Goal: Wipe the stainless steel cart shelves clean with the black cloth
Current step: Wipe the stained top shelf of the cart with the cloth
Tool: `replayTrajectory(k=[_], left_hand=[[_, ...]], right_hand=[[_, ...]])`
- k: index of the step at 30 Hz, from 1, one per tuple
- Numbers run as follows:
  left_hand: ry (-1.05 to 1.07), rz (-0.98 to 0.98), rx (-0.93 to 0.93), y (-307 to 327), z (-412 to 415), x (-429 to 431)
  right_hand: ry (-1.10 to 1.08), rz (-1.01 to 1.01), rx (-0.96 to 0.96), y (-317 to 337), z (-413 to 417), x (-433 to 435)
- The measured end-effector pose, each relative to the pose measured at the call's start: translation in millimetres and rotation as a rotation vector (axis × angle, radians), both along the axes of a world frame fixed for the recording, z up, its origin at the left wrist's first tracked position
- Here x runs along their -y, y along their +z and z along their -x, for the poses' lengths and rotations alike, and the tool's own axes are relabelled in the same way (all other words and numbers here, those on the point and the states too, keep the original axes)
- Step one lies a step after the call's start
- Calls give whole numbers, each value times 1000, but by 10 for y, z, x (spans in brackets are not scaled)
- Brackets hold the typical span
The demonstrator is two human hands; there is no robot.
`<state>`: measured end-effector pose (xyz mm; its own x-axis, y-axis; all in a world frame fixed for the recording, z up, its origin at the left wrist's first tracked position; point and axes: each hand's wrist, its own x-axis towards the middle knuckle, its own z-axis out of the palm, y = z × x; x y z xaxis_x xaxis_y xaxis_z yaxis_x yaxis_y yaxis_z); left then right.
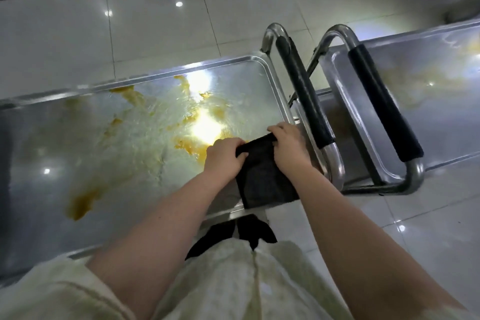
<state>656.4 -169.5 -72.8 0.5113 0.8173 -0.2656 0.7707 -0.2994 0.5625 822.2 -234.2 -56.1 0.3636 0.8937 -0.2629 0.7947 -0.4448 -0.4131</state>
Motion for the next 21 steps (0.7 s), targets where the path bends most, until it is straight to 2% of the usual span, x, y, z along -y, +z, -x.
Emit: replayTrajectory(k=[2, 5, 9, 15, 21], left_hand=[[-59, -137, -60, -71, 0, -22], [-61, -233, -84, -211, 106, 85], [18, -315, -106, -384, 423, 407], [218, -251, -250, -533, 996, 597], [197, -214, -371, -674, 1147, 529]], right_hand=[[12, -29, -39, -85, -7, 96], [226, 13, -29, -219, 70, 325], [450, 214, 136, -488, 137, 467], [433, 208, 256, -740, 270, 466], [458, 86, 343, -804, 232, 518]])
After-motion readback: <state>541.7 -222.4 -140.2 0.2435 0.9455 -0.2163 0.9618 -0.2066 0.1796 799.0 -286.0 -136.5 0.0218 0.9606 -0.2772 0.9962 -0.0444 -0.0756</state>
